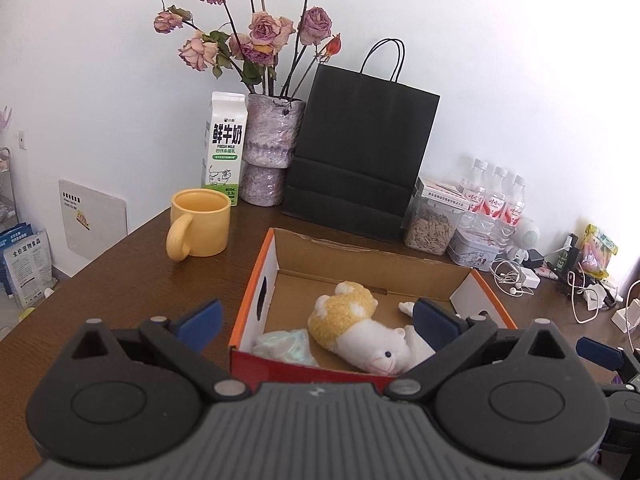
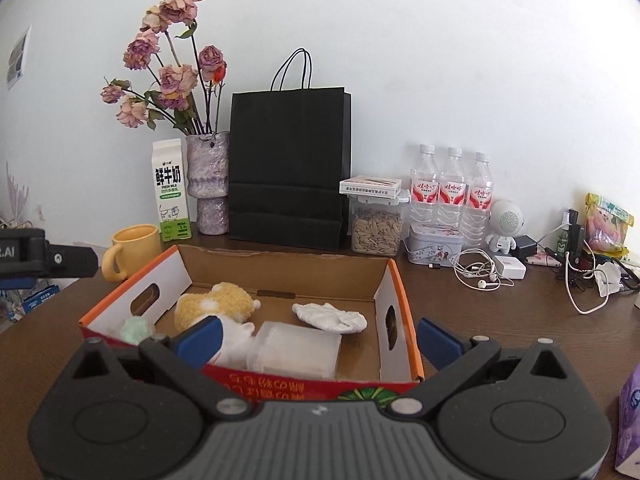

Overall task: Organize objects
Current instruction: 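Withdraw both tools from the box back toward the table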

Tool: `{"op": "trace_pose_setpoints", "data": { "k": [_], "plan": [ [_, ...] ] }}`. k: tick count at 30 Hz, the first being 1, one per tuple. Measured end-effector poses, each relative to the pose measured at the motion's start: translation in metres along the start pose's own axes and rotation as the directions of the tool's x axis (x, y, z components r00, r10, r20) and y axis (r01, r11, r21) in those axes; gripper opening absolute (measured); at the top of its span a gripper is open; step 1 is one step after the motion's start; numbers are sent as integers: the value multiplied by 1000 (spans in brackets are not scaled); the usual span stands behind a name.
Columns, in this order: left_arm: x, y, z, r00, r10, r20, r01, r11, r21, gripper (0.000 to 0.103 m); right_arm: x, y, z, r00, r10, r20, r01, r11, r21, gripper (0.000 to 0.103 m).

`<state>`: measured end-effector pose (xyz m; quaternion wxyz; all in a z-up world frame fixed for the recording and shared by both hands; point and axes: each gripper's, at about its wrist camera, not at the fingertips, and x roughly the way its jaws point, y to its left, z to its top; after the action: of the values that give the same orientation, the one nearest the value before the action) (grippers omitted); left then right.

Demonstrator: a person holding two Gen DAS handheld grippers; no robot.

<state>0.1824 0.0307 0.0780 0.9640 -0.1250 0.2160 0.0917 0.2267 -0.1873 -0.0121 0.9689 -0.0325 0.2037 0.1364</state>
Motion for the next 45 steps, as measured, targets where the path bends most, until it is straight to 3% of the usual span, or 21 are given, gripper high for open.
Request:
{"op": "trace_pose_setpoints", "data": {
  "k": [9, 22, 37, 39, 45],
  "plan": [
    [-36, 24, -14, 1000, 15, -9, -15, 999, 29, 103, -38, -5, -29, 1000, 24, -15, -23, 999, 24, 103],
    [-68, 62, -56, 999, -18, -32, 21, 994, 110, 103, -79, -12, -82, 998, 18, -52, -17, 1000, 23, 103],
    [-68, 82, -91, 997, -3, -75, 11, 995, 103, 103, -85, -53, -120, 990, -94, -106, 102, 993, 68, 103],
    [-65, 82, -93, 996, 0, -85, 8, 995, 101, 103, -77, -59, -120, 986, -110, -123, 117, 992, 50, 101],
    [-61, 79, -95, 996, -1, -94, 11, 995, 103, 103, -44, -74, -119, 977, -98, -192, 105, 994, 29, 80]
  ]
}}
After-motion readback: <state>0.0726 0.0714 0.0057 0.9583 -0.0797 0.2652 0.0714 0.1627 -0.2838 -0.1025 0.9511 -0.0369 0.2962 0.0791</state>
